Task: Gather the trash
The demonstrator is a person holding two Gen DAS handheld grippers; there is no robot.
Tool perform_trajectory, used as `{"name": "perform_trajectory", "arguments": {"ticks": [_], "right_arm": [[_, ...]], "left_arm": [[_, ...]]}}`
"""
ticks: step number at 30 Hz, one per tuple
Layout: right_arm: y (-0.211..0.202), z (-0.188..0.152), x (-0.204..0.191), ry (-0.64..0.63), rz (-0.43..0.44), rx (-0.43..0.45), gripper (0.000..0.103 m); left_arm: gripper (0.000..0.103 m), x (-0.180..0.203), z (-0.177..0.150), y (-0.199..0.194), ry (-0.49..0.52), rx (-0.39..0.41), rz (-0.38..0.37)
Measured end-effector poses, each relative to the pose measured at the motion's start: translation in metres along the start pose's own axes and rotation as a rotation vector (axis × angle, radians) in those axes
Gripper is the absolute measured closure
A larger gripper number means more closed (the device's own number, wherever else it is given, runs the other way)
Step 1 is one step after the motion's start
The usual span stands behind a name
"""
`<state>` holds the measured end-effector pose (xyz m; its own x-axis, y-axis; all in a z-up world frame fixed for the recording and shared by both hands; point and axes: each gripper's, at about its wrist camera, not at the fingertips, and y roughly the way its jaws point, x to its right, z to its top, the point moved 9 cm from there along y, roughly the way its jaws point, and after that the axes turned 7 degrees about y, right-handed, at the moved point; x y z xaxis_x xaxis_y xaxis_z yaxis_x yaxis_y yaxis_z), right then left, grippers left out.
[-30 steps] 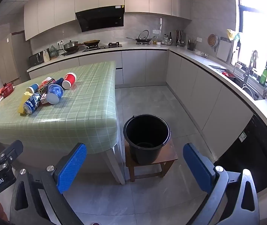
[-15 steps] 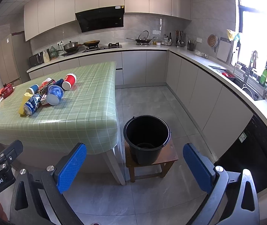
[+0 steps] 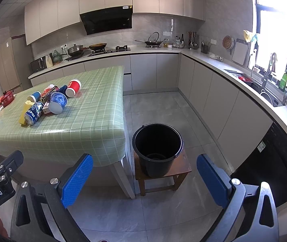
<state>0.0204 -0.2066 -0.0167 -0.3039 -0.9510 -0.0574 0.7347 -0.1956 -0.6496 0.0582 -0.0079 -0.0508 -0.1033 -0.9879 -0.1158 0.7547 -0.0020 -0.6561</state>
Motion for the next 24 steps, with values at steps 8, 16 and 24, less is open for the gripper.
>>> {"name": "perform_trajectory", "arguments": {"ticks": [8,16,24], "right_arm": [[0.0021,0.0018,0.0004,0.001,0.001,0.0,0.0],[0.0041,0.0032,0.0021,0.007,-0.004,-0.002,0.0],[0.0041,0.0034,0.0013,0.01,-0.005,0.001,0.0]], "left_arm": [[0.0,0.0001,0.0001,0.0002,-0.001,0.0,0.0],[0.0,-0.0001,0.0002,0.0008,-0.001,-0.001,0.0],[0.0,-0.0001,-0.0001,0.0008,-0.001,0.0,0.001]]}}
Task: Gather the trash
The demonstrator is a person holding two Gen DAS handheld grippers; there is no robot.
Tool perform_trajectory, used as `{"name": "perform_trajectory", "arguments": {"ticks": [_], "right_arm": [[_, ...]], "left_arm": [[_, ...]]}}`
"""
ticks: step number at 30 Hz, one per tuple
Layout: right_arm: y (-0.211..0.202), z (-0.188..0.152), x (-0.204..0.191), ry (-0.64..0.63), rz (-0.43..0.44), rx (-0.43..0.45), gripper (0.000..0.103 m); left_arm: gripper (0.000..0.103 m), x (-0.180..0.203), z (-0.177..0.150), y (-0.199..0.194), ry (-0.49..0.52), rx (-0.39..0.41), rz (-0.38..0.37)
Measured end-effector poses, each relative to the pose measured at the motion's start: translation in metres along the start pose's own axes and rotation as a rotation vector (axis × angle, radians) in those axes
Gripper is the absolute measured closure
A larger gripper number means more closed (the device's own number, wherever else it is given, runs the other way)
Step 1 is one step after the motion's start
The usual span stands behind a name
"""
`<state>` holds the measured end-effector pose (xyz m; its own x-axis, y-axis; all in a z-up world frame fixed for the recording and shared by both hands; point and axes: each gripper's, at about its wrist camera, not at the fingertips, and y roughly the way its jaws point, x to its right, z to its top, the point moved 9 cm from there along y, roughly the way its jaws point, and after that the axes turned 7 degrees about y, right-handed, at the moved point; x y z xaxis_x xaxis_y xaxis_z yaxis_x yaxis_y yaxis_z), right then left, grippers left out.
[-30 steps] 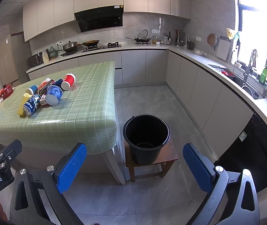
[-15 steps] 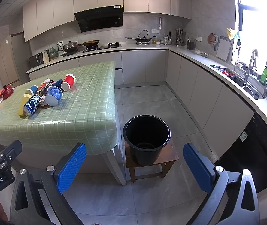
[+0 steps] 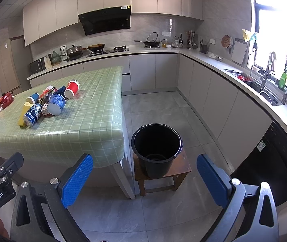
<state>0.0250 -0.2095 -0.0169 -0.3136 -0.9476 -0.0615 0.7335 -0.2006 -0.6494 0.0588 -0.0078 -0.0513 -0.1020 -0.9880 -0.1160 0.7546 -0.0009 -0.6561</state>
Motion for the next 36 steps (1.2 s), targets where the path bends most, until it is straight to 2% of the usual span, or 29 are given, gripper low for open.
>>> {"name": "perform_trajectory", "arguments": {"ticks": [19,29,36], "right_arm": [[0.0,0.0,-0.005,-0.001,0.002,0.003,0.0],[0.002,0.002,-0.026,-0.014,0.01,0.008,0.0],[0.005,0.005,-0.054,-0.027,0.038,0.016,0.0]], "left_arm": [[0.0,-0.01,-0.001,0.009,-0.016,-0.001,0.007],[0.0,-0.028,0.001,0.009,-0.026,0.013,0.015],[0.0,-0.056,0.004,0.016,-0.049,0.011,0.035]]}}
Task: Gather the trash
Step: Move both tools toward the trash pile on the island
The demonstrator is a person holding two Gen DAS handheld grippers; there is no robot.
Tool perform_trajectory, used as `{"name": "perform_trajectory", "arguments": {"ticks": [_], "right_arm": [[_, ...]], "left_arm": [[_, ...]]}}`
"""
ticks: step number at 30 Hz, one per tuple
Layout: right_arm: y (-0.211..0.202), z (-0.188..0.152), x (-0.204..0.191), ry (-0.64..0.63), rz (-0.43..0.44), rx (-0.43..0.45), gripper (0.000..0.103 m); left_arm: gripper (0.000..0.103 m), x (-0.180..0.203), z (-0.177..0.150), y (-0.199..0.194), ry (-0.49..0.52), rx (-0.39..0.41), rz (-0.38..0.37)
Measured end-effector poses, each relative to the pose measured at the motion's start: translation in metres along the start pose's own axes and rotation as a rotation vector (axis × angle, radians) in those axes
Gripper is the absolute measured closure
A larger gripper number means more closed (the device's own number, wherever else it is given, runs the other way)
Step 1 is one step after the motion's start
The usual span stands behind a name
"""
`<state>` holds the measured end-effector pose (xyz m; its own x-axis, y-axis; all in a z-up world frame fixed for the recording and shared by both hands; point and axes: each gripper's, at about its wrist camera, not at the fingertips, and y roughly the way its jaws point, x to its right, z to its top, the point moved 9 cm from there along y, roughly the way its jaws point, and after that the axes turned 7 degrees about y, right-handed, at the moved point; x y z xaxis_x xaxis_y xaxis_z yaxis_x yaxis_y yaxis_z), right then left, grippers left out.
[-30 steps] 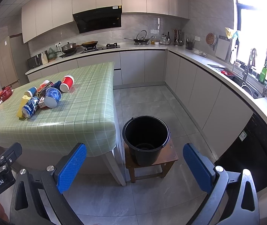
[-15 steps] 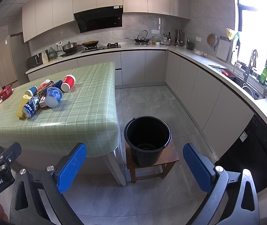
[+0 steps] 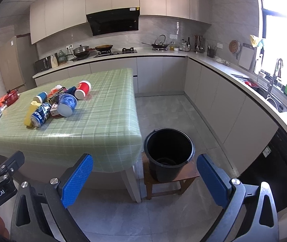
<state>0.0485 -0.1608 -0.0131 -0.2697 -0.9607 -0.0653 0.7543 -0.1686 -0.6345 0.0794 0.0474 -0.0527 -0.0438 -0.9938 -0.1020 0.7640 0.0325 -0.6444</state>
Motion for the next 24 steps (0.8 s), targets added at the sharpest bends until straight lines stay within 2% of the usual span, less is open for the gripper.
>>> {"name": "perform_trajectory", "arguments": {"ticks": [9,24], "right_arm": [[0.01,0.005,-0.045,-0.006,0.022,0.008,0.0],[0.037,0.01,-0.144,-0.026,0.049,0.007,0.0]], "left_arm": [[0.0,-0.044,0.003,0.015,-0.01,-0.005,0.027],[0.0,-0.121,0.011,0.051,-0.003,-0.016,0.046]]}}
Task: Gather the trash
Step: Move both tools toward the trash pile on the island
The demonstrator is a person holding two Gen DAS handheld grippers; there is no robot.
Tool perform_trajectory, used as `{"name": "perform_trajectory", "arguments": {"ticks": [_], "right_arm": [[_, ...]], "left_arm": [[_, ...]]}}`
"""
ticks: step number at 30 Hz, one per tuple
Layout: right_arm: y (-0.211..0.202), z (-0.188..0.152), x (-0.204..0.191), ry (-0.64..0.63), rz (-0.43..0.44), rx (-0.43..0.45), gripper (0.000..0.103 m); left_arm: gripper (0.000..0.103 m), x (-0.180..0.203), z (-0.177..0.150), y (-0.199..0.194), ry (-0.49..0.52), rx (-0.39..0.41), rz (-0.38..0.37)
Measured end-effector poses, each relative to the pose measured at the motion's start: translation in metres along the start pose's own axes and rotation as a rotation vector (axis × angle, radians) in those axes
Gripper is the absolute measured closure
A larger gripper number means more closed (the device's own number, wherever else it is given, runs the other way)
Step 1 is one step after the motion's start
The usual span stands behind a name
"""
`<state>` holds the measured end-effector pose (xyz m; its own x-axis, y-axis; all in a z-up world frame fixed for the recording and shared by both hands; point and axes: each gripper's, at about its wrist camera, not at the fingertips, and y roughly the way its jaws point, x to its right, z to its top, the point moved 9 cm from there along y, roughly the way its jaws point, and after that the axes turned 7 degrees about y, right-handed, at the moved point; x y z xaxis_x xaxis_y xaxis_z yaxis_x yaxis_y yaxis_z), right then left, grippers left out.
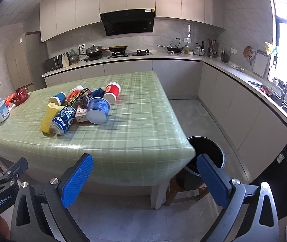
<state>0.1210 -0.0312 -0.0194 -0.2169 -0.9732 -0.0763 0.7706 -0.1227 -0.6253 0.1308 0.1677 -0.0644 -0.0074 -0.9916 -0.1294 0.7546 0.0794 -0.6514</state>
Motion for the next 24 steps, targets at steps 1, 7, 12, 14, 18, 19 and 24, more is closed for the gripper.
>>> {"name": "perform_trajectory", "arguments": {"ticks": [1,7,12,14,18,19,24], "right_arm": [[0.003,0.001,-0.007,0.0,0.001,0.001,0.0],[0.016,0.004,-0.033,-0.016,-0.002,0.002,0.0],[0.032,0.011,-0.045,-0.025,0.009,-0.004,0.0],[0.042,0.015,-0.049,-0.029,0.019,-0.007,0.0],[0.068,0.028,-0.055,-0.028,0.05,-0.011,0.0],[0.074,0.031,-0.056,-0.027,0.056,-0.011,0.0],[0.108,0.049,-0.061,-0.018,0.078,-0.027,0.0]], "left_arm": [[0.0,-0.004,0.001,0.003,0.001,-0.001,0.0],[0.0,-0.019,0.005,0.022,0.009,-0.014,-0.009],[0.0,-0.02,0.013,0.04,0.007,-0.022,-0.023],[0.0,-0.02,0.017,0.049,0.001,-0.027,-0.021],[0.0,-0.019,0.029,0.07,-0.015,-0.031,-0.018],[0.0,-0.018,0.033,0.074,-0.015,-0.029,-0.02],[0.003,-0.011,0.049,0.1,0.012,-0.037,-0.034]]}}
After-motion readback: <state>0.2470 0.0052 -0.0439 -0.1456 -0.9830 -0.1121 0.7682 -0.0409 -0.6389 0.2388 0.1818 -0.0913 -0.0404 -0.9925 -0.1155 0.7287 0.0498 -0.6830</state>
